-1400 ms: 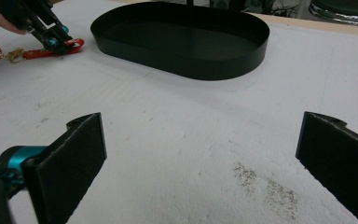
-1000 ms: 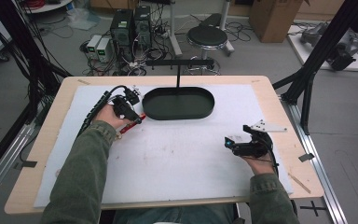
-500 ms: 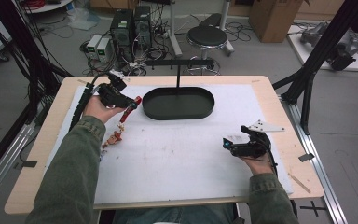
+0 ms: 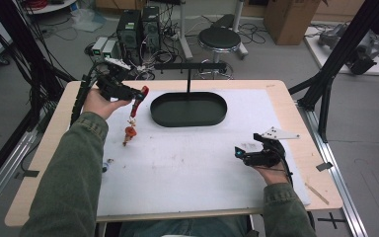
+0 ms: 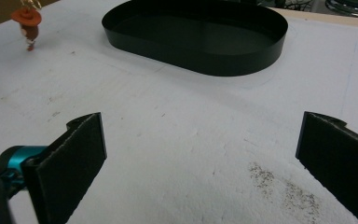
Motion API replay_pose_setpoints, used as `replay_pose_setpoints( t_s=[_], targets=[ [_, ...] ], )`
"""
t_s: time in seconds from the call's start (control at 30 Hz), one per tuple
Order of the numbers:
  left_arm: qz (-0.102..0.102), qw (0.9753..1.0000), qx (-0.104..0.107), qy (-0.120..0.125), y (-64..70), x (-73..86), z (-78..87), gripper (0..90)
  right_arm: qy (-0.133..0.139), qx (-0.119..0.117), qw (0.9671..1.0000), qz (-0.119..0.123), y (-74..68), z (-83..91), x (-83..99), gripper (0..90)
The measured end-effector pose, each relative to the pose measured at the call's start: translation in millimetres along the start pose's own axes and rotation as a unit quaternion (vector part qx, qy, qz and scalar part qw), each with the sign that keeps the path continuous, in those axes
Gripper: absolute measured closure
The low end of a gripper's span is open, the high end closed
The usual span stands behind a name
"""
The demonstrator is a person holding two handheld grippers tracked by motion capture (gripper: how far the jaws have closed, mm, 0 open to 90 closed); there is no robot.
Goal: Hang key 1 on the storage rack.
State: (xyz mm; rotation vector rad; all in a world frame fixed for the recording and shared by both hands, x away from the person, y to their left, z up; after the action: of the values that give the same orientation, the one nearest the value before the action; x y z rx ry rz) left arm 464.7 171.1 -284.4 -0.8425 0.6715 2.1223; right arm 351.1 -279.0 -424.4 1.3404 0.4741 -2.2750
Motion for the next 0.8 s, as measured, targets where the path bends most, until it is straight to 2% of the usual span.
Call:
replay_pose_setpoints(
  t_s=[0.37,0.43,0.5,0.8],
  targets=[
    [-0.014,0.9992,-0.022,0.03,9.1,-29.8,21.1,75.0,0.003,0.001,1.0,0.0,-0.5,-0.2,-0.4,0.7],
    [-0.015,0.9994,-0.016,0.027,9.8,-36.8,20.6,74.9,0.002,-0.002,1.0,0.0,-1.0,-0.8,-0.3,0.7],
    [-0.018,0.9994,-0.02,0.024,9.8,-38.5,20.5,74.9,-0.002,-0.002,1.0,0.0,-1.3,-1.5,0.0,0.7],
    [-0.012,0.9989,-0.022,0.04,5.6,-51.3,15.8,74.9,0.0,-0.003,1.0,0.002,-0.6,-2.2,-0.2,0.7]
  ],
)
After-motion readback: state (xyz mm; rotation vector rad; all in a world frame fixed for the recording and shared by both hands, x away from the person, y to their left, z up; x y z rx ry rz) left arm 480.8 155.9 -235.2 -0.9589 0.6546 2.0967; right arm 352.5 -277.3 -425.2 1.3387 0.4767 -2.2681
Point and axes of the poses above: each handheld gripper's, and its own axes: z roughly backward along the jaws, x roughly out of its underside, y roughly to its right, the point moved 2 cm from there along -z, roughly forward along the jaws, and after that the axes turned 6 degrees about x, right-handed, at the moved point
